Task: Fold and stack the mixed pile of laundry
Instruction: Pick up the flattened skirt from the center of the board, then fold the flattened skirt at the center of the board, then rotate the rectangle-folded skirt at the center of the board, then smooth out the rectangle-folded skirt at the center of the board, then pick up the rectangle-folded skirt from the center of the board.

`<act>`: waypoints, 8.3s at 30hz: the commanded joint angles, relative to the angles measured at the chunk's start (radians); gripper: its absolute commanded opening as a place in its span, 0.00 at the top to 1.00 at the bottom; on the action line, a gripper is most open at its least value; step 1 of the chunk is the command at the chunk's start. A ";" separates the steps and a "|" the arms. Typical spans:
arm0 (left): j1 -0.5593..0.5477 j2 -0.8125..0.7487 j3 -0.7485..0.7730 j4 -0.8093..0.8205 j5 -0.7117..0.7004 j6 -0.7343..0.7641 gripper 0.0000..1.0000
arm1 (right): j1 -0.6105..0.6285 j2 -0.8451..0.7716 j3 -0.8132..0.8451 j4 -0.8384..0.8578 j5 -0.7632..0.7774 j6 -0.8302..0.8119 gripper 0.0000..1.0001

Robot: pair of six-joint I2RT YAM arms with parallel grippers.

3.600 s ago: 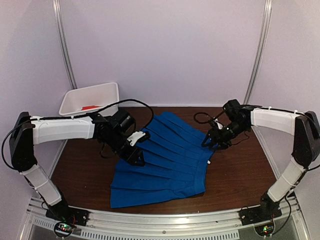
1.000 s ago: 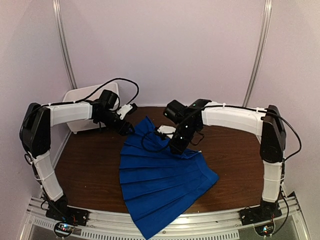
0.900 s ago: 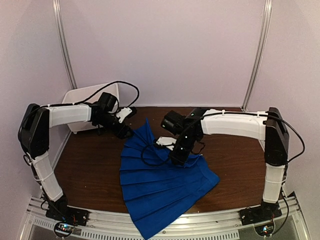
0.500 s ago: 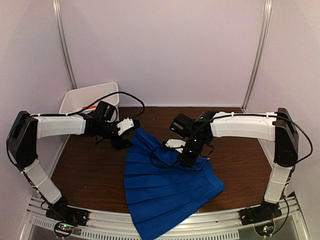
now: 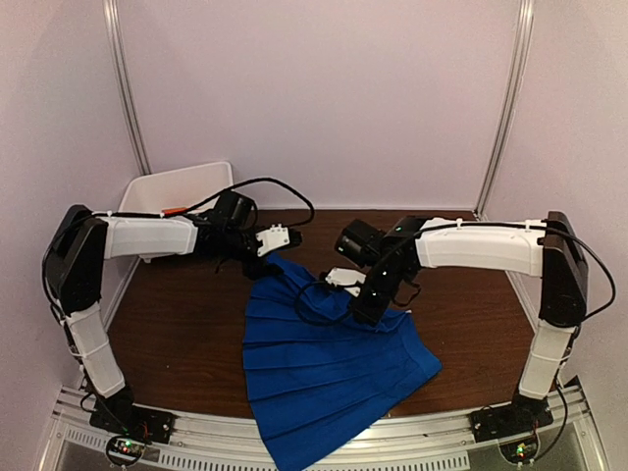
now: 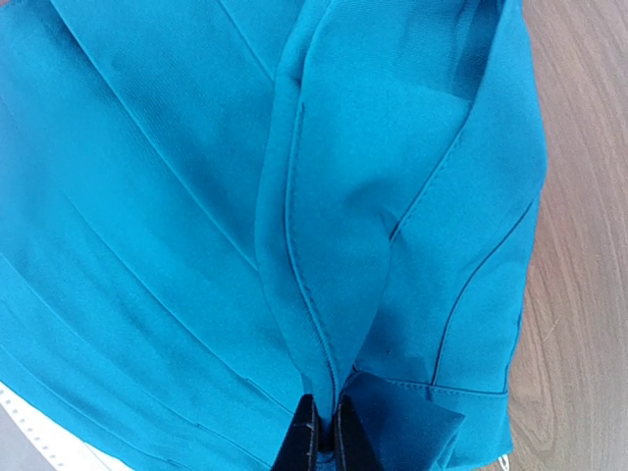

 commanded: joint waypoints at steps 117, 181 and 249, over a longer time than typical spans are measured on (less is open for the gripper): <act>-0.072 -0.191 0.034 -0.439 -0.187 -0.710 1.00 | -0.248 -0.199 -0.137 0.186 0.087 0.002 1.00; -0.167 -0.197 -0.278 -0.305 -0.091 -0.946 0.74 | -0.252 0.055 -0.057 0.148 -0.245 0.046 0.72; -0.590 -0.500 -0.611 0.204 -0.359 -0.153 0.02 | -0.306 -0.072 -0.479 0.705 -0.869 0.535 0.60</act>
